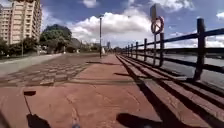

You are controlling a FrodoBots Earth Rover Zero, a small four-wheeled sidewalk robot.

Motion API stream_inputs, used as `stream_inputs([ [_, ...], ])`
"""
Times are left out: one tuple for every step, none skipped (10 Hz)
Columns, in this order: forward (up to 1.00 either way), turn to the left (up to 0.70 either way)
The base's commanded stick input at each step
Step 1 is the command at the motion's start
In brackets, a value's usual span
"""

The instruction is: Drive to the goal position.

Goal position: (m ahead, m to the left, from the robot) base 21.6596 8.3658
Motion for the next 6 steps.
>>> stream_inputs([
  [0.85, 0.00],
  [0.85, 0.00],
  [0.85, 0.00],
  [0.85, 0.00],
  [0.85, 0.00],
  [0.85, 0.00],
])
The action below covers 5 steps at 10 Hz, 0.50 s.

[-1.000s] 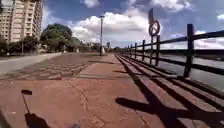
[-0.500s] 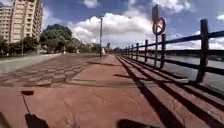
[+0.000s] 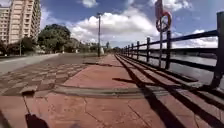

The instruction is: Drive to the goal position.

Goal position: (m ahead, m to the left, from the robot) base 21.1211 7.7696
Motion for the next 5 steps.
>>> stream_inputs([
  [0.85, 0.00],
  [0.85, 0.00],
  [0.85, 0.00],
  [0.85, 0.00],
  [0.85, 0.00],
])
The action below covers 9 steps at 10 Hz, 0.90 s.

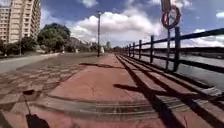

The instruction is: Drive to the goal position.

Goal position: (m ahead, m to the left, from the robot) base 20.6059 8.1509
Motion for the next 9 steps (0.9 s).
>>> stream_inputs([
  [0.85, 0.00],
  [0.85, 0.00],
  [0.85, 0.00],
  [0.85, 0.00],
  [0.85, 0.00],
  [0.85, 0.00],
  [0.85, 0.00],
  [0.85, 0.00],
  [0.85, 0.00],
])
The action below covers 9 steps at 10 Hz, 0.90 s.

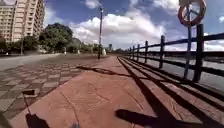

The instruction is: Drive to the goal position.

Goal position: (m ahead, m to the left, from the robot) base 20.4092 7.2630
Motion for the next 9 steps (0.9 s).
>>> stream_inputs([
  [0.85, 0.00],
  [0.85, 0.00],
  [0.85, 0.00],
  [0.85, 0.00],
  [0.85, 0.23],
  [0.85, 0.34],
  [0.85, 0.34],
  [0.85, 0.34],
  [0.85, 0.34],
])
